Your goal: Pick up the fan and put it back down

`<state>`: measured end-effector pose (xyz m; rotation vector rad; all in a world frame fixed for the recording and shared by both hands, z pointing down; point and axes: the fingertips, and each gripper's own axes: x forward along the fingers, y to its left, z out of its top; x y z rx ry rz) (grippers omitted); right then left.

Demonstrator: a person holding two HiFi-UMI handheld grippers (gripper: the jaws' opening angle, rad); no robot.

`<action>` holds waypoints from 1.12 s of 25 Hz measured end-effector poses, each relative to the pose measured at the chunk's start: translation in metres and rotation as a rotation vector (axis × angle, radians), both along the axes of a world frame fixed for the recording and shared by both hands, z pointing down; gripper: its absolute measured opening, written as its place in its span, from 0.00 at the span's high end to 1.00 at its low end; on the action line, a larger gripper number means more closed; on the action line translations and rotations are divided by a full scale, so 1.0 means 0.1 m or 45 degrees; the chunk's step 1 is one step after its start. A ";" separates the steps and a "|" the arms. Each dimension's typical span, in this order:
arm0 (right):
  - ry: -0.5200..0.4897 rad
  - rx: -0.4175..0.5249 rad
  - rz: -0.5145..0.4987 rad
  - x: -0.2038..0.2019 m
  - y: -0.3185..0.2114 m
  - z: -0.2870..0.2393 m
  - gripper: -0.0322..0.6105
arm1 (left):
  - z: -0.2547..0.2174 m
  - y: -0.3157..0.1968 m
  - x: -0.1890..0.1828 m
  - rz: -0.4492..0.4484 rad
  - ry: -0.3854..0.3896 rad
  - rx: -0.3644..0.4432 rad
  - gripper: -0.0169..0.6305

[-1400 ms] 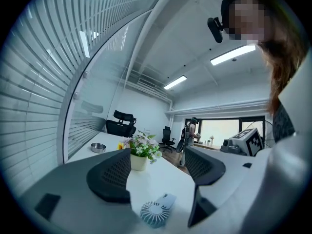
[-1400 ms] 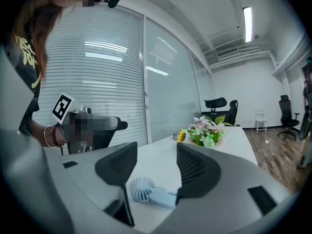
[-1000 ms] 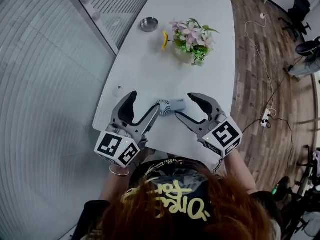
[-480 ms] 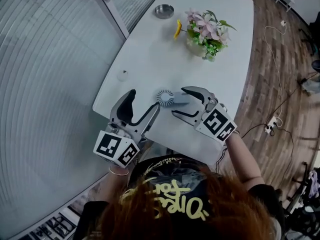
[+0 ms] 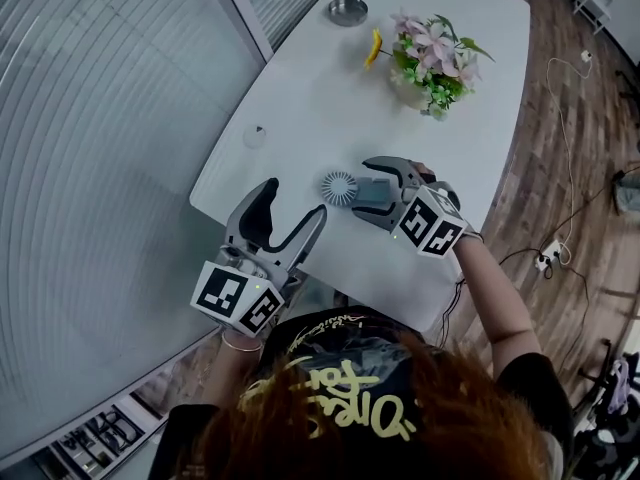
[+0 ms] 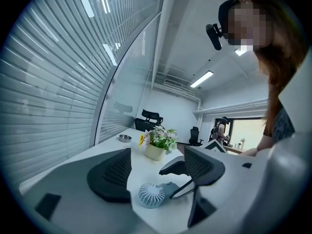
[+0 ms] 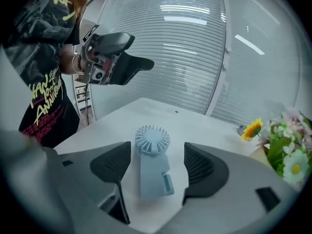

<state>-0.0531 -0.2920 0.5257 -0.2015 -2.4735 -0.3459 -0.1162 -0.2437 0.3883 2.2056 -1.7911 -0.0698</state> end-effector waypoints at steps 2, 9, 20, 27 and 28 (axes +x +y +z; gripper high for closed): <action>0.009 -0.028 0.002 0.00 -0.03 0.06 0.45 | 0.00 0.02 -0.01 -0.009 0.000 0.000 0.45; 0.073 -0.023 -0.057 -0.05 -0.05 0.28 0.45 | 0.01 0.08 -0.11 -0.049 -0.014 -0.008 0.47; 0.107 -0.185 -0.081 -0.09 -0.05 0.39 0.48 | -0.03 0.07 -0.17 -0.049 -0.025 -0.003 0.48; 0.130 -0.184 -0.158 -0.08 0.04 0.39 0.60 | -0.07 0.03 -0.22 -0.047 -0.032 0.004 0.48; 0.131 -0.184 -0.159 -0.08 0.05 0.39 0.60 | -0.07 0.03 -0.23 -0.048 -0.033 0.004 0.48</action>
